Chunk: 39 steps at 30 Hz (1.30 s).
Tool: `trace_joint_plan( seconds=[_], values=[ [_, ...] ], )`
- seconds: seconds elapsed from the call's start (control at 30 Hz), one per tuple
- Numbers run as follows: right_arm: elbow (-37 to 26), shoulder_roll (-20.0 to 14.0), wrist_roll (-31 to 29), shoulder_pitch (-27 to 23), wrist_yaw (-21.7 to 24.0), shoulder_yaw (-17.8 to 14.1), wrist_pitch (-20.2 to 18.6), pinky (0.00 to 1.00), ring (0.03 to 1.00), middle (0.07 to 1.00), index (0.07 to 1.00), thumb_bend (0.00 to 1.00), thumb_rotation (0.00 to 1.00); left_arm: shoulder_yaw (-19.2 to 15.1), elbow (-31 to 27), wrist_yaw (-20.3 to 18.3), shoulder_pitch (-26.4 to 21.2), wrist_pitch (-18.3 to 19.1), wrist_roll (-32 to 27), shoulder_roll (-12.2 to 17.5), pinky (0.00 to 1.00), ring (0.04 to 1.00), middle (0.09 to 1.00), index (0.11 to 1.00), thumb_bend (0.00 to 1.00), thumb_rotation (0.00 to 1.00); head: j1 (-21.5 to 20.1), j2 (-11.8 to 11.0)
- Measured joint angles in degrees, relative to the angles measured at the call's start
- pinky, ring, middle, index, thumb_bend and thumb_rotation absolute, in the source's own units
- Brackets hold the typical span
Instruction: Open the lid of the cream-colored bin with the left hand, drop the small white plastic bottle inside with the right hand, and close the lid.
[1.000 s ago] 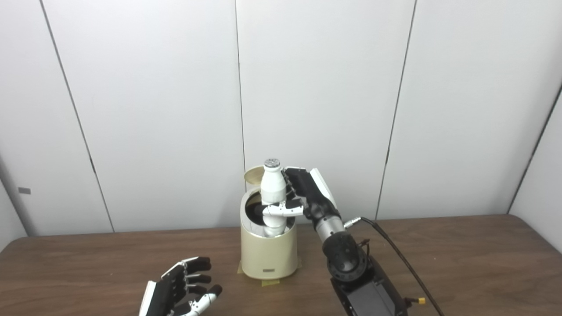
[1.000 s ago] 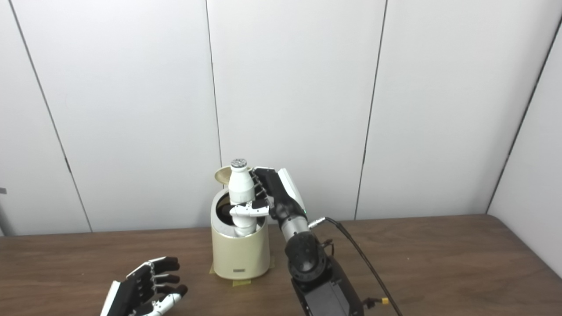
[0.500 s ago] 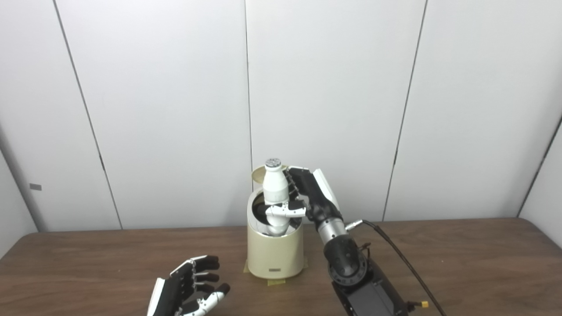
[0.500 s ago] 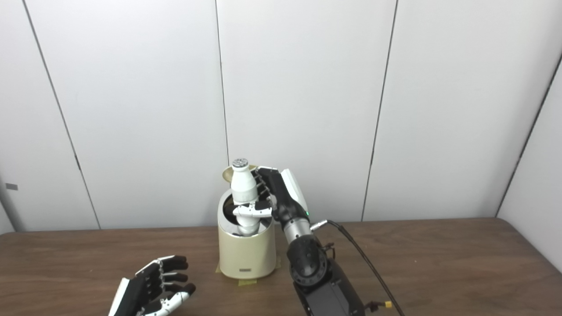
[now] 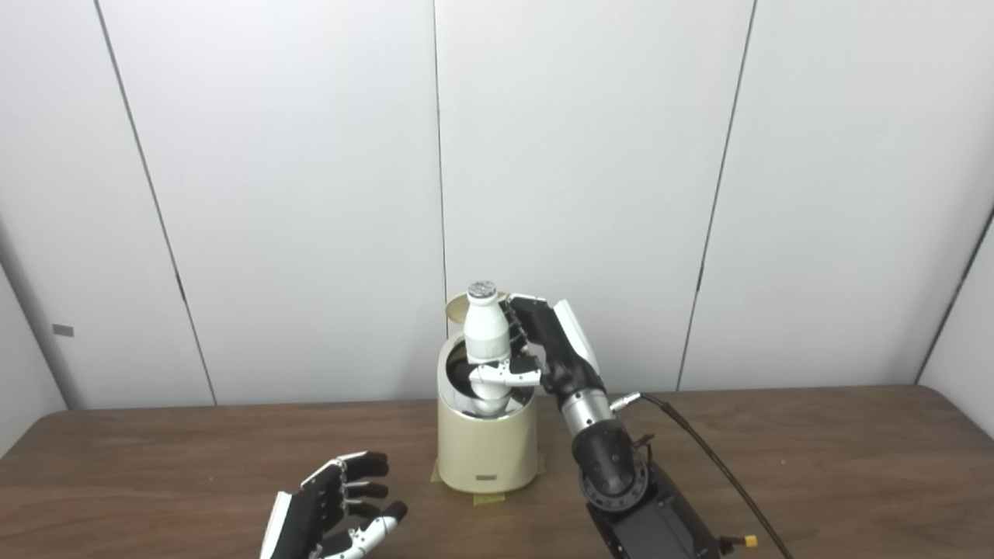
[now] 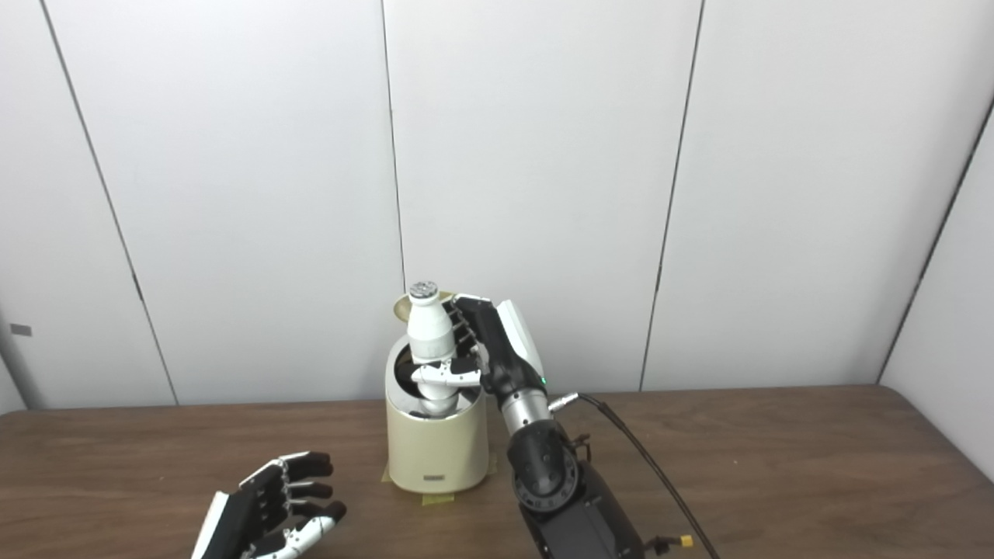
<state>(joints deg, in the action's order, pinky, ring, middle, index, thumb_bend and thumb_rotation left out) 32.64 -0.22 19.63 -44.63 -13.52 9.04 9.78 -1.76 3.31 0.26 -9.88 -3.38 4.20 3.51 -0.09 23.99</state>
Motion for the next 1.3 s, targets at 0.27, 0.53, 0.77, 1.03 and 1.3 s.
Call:
trace_joint_plan(
  seconds=[0.27, 0.53, 0.77, 1.03, 1.3],
  values=[
    [0.88, -0.51, -0.09, 0.37, -0.02, 0.06, 3.35, 0.32, 0.387, 0.474, 0.537, 0.51, 0.00, 0.02, -0.28, -0.05, 0.07, 0.04, 0.08, 0.03, 0.56, 0.635, 0.704, 0.693, 0.62, 0.00, -0.09, 0.26],
    [1.36, -0.77, 0.17, 0.60, -0.18, 0.06, 5.28, 0.33, 0.389, 0.469, 0.534, 0.51, 0.00, 0.03, -1.31, -0.05, 0.21, 0.49, 0.13, 0.03, 0.55, 0.637, 0.708, 0.691, 0.63, 0.00, -0.09, 0.44],
    [1.70, -0.89, 1.41, 1.02, -2.09, 0.07, 6.63, 0.33, 0.396, 0.468, 0.527, 0.52, 0.00, 0.09, -1.31, -0.12, 0.33, 0.61, 0.07, 0.03, 0.55, 0.638, 0.706, 0.688, 0.63, 0.00, -0.09, 0.70],
    [4.76, -1.29, 1.62, 0.31, -2.66, 0.01, 11.24, 0.35, 0.397, 0.475, 0.529, 0.52, 0.00, 0.19, -1.31, -0.17, 0.35, 1.15, -0.05, 0.02, 0.57, 0.645, 0.698, 0.682, 0.63, 0.00, 0.00, 0.79],
    [7.26, -2.44, 4.43, -0.61, -4.68, 1.16, 15.27, 0.34, 0.394, 0.484, 0.525, 0.52, 0.00, 0.39, -1.31, -0.17, 0.37, 1.97, -0.05, 0.02, 0.56, 0.642, 0.692, 0.674, 0.63, 0.00, 0.09, 0.97]
  ],
)
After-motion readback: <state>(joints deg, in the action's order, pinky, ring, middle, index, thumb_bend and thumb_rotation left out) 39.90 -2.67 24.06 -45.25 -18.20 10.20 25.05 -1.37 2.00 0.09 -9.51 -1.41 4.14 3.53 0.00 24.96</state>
